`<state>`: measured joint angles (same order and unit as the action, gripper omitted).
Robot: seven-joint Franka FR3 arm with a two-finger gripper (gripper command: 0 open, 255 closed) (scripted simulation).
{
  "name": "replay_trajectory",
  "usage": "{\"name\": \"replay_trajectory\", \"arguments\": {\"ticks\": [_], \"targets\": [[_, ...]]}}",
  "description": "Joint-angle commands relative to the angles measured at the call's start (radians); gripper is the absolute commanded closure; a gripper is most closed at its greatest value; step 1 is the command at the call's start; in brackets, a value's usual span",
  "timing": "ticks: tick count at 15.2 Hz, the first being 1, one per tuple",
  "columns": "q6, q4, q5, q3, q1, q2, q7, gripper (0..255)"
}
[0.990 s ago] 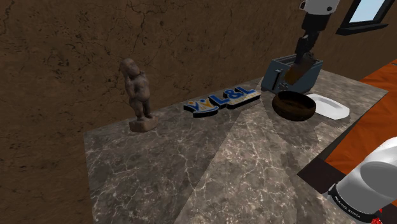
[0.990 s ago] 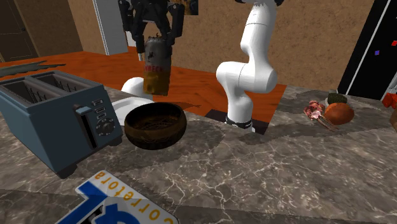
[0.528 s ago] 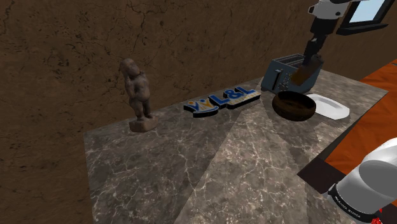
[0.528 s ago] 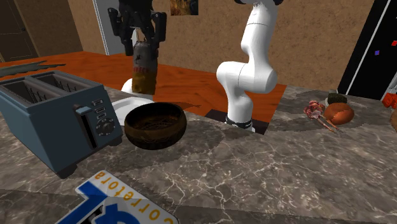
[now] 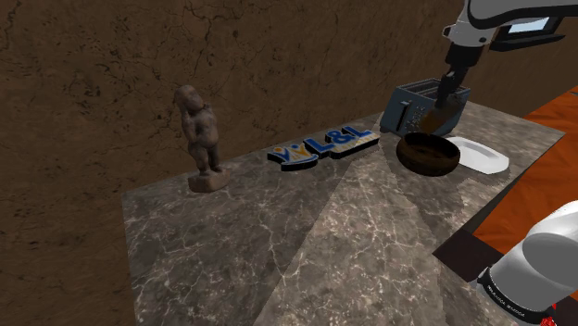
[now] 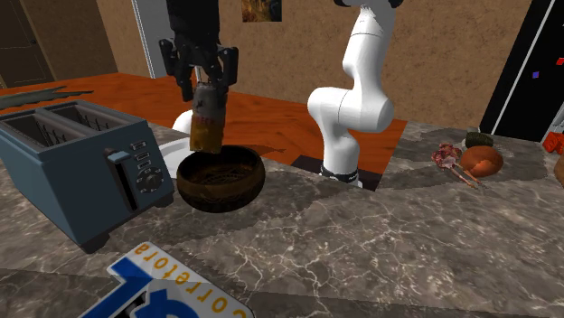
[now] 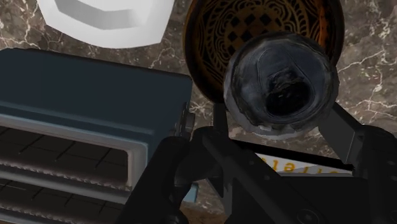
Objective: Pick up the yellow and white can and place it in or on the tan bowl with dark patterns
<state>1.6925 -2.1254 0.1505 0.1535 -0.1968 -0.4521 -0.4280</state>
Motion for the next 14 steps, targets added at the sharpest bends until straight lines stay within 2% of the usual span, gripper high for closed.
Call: {"name": "replay_trajectory", "arguments": {"ticks": [1,7,14], "targets": [[0.029,-0.029,0.001,0.002,-0.001,-0.002,0.002,255],[0.104,-0.109,0.006,0.006,-0.003,-0.005,0.009,255],[0.104,-0.109,0.006,0.006,-0.003,-0.005,0.009,255]]}}
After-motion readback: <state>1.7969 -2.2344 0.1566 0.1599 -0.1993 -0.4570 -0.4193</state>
